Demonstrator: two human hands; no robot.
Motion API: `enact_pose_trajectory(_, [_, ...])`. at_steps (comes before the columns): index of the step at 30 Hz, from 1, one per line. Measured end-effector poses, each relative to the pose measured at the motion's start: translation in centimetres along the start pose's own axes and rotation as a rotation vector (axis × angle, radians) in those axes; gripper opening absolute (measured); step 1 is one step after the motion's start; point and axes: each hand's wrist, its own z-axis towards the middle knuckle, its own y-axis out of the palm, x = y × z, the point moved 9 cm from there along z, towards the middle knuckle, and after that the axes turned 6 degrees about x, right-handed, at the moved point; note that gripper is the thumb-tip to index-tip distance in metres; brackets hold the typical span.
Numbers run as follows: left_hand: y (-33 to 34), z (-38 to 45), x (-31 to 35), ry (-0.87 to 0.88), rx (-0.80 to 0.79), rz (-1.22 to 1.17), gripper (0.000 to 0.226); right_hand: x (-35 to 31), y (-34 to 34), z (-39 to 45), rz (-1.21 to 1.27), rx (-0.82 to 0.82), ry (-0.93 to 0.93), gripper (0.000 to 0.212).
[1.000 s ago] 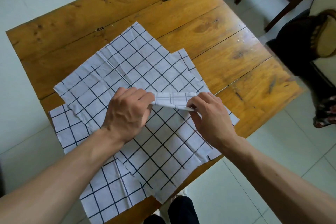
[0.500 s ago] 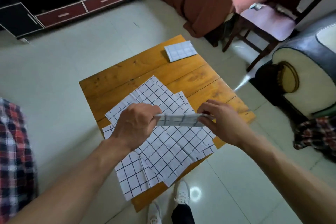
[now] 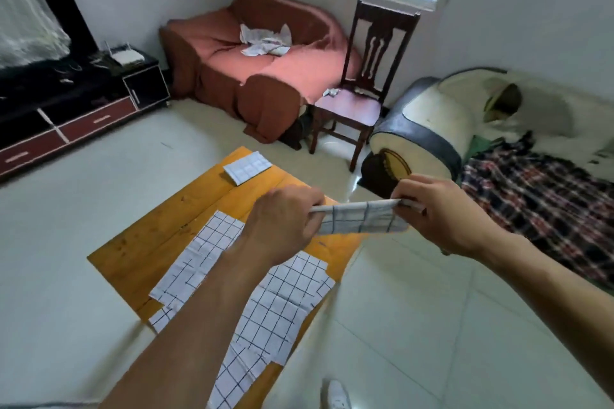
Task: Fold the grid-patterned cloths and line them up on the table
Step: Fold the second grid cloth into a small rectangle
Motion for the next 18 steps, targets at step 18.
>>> enact_pose_trajectory(18, [12.6, 18.0, 20.2, 0.258, -0.095, 0.137, 0.015, 25.3, -12.3, -7.8, 0.053, 0.246, 0.217, 0.004])
